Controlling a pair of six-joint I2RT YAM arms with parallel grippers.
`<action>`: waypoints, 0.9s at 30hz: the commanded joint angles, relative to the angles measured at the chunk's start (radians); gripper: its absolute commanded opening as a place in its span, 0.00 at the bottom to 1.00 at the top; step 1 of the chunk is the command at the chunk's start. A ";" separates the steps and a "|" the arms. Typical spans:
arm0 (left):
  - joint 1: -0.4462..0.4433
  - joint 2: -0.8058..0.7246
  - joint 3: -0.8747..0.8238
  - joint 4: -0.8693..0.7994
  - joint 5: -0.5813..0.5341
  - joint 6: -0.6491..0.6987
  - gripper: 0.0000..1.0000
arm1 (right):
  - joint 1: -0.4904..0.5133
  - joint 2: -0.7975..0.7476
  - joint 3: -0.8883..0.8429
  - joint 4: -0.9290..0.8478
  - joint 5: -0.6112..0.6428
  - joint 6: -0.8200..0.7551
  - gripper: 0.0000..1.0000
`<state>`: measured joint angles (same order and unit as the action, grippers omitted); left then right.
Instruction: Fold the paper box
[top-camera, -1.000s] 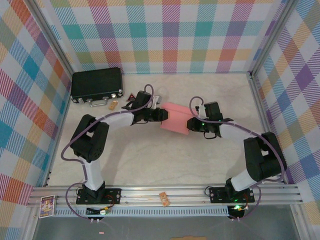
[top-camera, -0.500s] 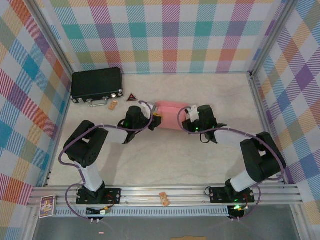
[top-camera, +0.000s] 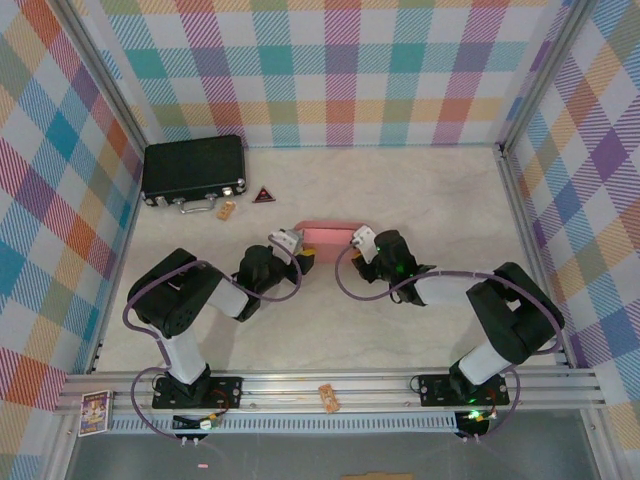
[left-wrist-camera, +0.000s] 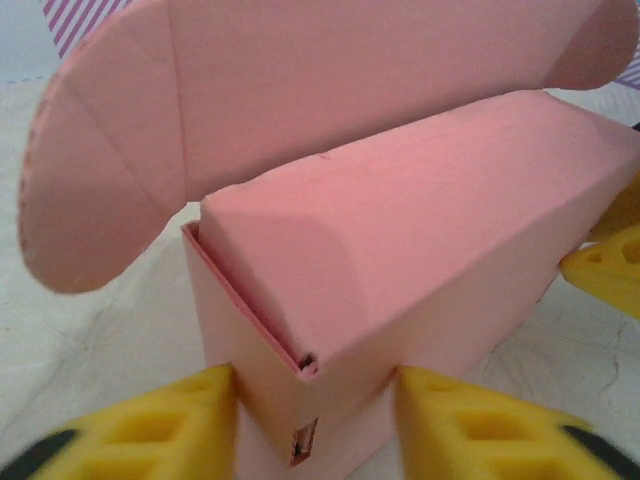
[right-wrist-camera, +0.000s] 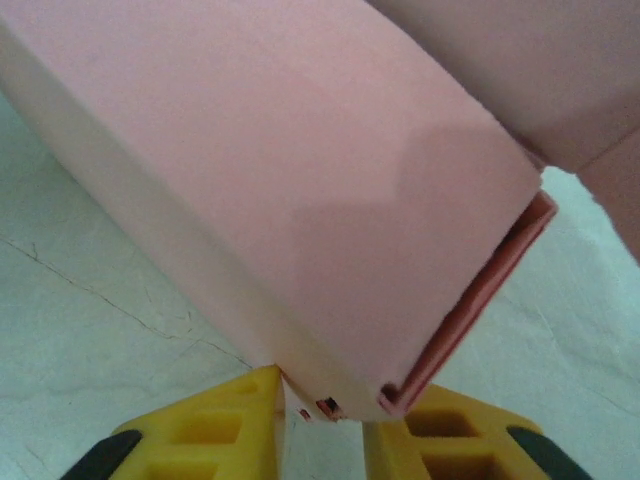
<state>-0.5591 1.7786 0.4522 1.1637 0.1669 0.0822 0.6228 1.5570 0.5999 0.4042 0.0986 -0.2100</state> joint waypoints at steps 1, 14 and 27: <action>-0.045 -0.043 -0.012 0.106 0.092 0.017 0.52 | 0.042 -0.012 -0.008 0.082 -0.085 -0.028 0.32; -0.047 -0.103 -0.090 0.074 -0.009 0.035 0.89 | 0.045 -0.128 -0.056 -0.015 -0.053 -0.003 0.47; -0.029 -0.154 -0.151 0.066 -0.172 -0.166 0.96 | 0.018 -0.172 0.049 -0.270 0.008 0.200 0.50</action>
<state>-0.5995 1.6890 0.2974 1.2522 0.0589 0.0319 0.6563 1.4242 0.5762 0.2646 0.0910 -0.1318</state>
